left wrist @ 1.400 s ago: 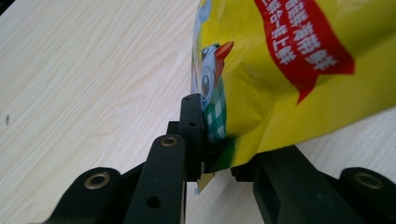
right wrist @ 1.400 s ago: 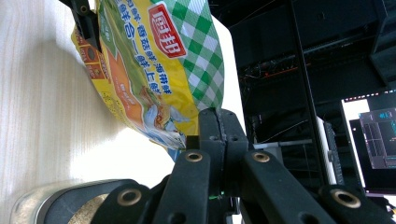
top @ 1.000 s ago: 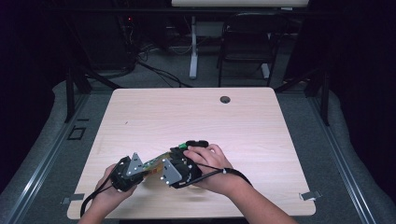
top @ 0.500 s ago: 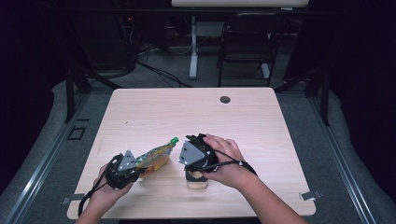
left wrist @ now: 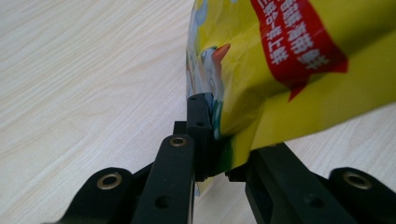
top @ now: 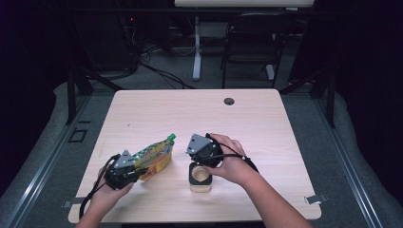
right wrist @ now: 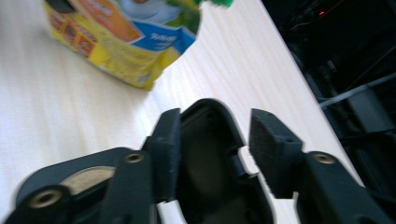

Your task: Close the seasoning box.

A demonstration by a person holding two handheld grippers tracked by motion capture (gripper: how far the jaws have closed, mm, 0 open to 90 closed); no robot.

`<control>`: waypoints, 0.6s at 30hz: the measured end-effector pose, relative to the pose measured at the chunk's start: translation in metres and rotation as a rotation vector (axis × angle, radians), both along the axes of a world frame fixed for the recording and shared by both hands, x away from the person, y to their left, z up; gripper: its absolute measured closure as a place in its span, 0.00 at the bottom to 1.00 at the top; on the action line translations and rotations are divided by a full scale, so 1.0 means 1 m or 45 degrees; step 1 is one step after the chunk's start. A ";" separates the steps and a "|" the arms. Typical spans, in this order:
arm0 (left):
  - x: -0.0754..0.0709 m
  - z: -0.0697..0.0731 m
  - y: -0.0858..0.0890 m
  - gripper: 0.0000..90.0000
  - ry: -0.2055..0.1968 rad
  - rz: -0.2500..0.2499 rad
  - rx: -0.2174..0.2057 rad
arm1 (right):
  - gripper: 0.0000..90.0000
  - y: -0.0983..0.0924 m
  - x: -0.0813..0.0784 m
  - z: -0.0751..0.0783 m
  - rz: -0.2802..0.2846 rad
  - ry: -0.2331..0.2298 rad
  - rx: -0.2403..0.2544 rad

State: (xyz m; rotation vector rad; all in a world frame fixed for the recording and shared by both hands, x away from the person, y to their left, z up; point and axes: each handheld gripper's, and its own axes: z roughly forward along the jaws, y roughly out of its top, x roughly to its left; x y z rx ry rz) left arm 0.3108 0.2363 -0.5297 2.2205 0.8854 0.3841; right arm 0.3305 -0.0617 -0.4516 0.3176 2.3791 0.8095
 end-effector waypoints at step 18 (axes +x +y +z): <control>0.004 -0.007 0.012 0.91 0.067 0.069 -0.130 | 0.73 -0.008 -0.049 -0.015 0.067 -0.014 -0.017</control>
